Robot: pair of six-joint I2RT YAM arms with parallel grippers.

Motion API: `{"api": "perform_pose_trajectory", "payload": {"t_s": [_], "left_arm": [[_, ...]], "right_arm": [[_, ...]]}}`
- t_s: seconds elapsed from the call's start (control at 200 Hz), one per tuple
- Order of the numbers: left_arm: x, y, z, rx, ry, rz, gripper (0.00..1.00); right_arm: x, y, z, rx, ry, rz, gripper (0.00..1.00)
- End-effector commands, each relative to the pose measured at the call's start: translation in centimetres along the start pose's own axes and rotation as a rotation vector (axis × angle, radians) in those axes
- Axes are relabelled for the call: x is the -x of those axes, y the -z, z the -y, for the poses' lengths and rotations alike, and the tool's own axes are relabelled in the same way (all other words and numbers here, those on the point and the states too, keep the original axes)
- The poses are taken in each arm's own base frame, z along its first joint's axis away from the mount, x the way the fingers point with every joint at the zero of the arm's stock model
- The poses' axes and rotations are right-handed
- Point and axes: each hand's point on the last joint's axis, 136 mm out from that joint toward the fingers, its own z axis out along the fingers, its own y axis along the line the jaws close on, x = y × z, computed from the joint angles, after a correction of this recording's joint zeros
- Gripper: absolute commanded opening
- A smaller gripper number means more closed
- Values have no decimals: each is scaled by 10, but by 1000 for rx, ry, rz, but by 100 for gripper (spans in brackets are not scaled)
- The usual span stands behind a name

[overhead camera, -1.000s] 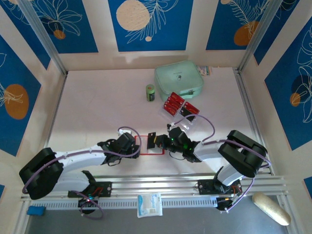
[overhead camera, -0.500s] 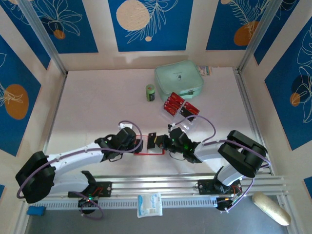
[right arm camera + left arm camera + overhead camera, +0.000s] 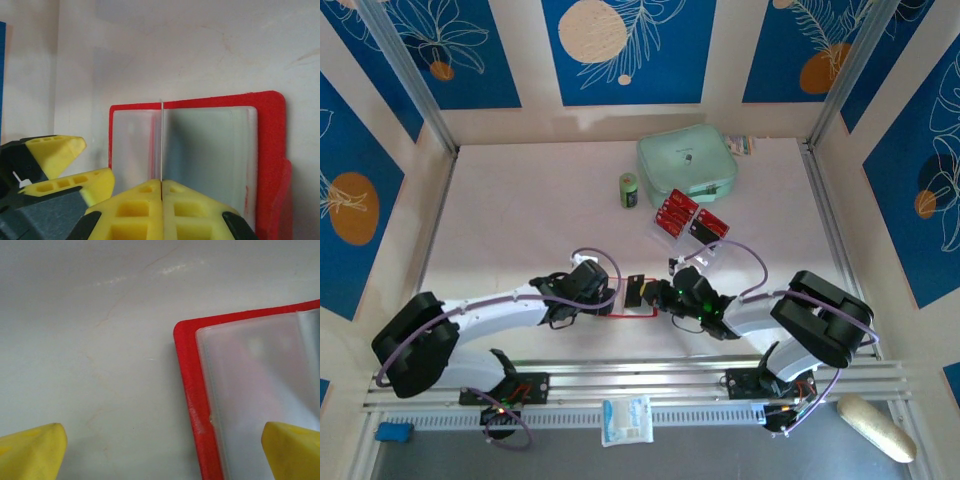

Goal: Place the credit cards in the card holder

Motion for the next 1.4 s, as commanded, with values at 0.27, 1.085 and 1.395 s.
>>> {"api": "perform_pose_trajectory", "payload": {"t_s": [0.27, 1.085, 1.395], "left_arm": [[-26, -10, -25, 114, 13, -83, 100], [-31, -9, -28, 116, 27, -92, 100], [-31, -8, -28, 113, 29, -90, 100]], "right_arm": [[8, 0, -15, 79, 2, 48, 0], [1, -10, 3, 54, -35, 49, 0], [-3, -11, 2, 76, -47, 33, 0]]}}
